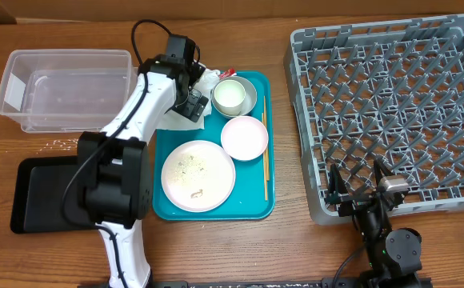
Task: Sort waste into correct bins and load items into the dishwasher
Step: 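Reach the left gripper to the white tissue on the teal tray and grasp it, then carry the tissue left and release it into the clear plastic bin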
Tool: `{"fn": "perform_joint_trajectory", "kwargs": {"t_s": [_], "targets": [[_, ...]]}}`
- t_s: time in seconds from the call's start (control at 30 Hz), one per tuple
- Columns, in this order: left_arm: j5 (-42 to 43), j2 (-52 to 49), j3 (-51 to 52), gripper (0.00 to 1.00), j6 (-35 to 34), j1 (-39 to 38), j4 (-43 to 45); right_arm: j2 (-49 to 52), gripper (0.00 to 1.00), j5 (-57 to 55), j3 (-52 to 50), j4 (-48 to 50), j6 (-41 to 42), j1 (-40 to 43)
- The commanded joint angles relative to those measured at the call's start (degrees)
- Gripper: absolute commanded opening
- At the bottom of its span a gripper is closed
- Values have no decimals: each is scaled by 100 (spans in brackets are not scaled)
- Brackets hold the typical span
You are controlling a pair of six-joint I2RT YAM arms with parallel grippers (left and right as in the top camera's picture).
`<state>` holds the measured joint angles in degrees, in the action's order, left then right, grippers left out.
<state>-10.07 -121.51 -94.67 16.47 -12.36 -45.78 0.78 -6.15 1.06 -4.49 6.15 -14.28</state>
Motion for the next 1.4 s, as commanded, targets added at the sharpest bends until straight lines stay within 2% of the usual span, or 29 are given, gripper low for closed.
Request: {"fn": "perform_joint_trajectory", "kwargs": {"t_s": [0.0, 0.1, 0.13, 0.17, 0.23, 0.43, 0.53, 0.63, 0.77, 1.0, 1.2, 1.37], "targets": [[109, -205, -127, 100, 295, 0, 140, -61, 100, 22, -59, 31, -20, 22], [107, -264, -127, 96, 308, -4, 304, -61, 100, 22, -59, 31, -20, 22], [103, -267, -127, 86, 310, -4, 339, -61, 100, 22, -59, 31, -20, 22], [87, -267, -127, 71, 306, -4, 385, -61, 100, 22, -59, 31, -20, 22], [90, -264, -127, 53, 304, -2, 413, -61, 100, 22, -59, 31, -20, 22], [90, -243, -129, 17, 229, -17, 411, -61, 100, 22, -59, 31, -20, 22], [92, -243, -192, 14, -114, -33, 372, -61, 100, 22, -59, 31, -20, 22], [94, -232, -332, 4, -411, -46, 269, -61, 100, 22, -59, 31, -20, 22], [142, -144, -599, 4, -887, -48, -9, -61, 100, 22, -59, 31, -20, 22], [693, 417, -787, 4, -1504, -42, -199, -61, 100, 22, -59, 31, -20, 22], [553, 1309, -787, 4, -2354, 162, -79, -61, 100, 22, -59, 31, -20, 22], [-107, 2011, -787, 4, -3523, 612, 13, -61, 100, 22, -59, 28, -20, 22]]}}
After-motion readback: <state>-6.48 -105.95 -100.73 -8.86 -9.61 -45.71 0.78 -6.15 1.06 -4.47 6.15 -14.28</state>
